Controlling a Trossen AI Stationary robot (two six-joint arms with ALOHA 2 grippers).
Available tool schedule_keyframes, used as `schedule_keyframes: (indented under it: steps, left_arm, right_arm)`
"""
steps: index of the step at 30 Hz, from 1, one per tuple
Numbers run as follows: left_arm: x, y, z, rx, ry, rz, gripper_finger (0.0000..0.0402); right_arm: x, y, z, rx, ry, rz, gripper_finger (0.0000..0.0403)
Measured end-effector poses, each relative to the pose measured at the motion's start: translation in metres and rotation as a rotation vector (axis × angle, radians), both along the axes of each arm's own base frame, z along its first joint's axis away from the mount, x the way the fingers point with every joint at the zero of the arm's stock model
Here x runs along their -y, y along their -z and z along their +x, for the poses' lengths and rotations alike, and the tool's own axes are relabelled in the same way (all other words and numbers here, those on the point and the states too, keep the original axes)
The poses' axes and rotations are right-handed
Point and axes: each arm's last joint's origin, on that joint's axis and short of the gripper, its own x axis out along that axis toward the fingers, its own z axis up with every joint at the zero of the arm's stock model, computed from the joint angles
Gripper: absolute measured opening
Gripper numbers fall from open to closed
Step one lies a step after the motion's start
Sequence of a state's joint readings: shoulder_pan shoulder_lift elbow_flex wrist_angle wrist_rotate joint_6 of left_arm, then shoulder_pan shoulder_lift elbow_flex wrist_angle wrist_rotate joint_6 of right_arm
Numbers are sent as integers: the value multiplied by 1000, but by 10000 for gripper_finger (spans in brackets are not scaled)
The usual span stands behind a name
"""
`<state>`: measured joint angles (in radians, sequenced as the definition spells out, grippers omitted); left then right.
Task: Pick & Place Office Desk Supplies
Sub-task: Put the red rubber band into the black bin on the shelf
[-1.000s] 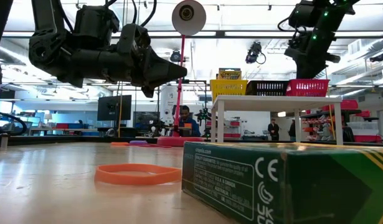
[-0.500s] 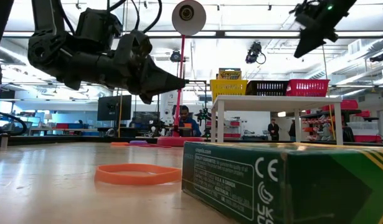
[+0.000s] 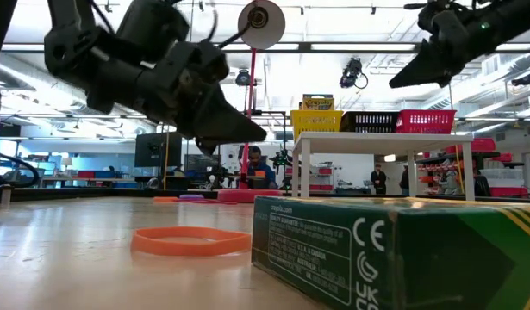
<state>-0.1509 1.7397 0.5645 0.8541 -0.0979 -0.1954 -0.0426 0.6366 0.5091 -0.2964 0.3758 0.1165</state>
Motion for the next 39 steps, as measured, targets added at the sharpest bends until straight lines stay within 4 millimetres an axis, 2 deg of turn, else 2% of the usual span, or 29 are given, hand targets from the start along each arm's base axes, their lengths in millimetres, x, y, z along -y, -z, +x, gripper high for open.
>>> schedule_keyframes:
  steps: [5, 11, 18, 24, 31, 39]
  left_arm:
    - [16, -7, 14, -105, -63, 28, 34]
    - [32, -10, 13, -91, -104, 51, 52]
    - [34, -2, 16, -110, -152, 39, 49]
    - [35, 14, 32, -146, -162, 32, 80]
    - [24, 24, 57, -160, -164, -10, 124]
    - [12, 29, 64, -195, -162, 1, 163]
  right_arm:
    - [-22, 20, 6, 66, -108, -24, 5]
    - [-42, 50, 4, 159, -253, 6, 6]
    - [-53, 77, -4, 225, -318, 75, 6]
    - [-54, 80, -6, 248, -334, 73, 7]
    - [-54, 79, -6, 251, -334, 72, 7]
    - [-54, 78, -5, 259, -333, 73, 7]
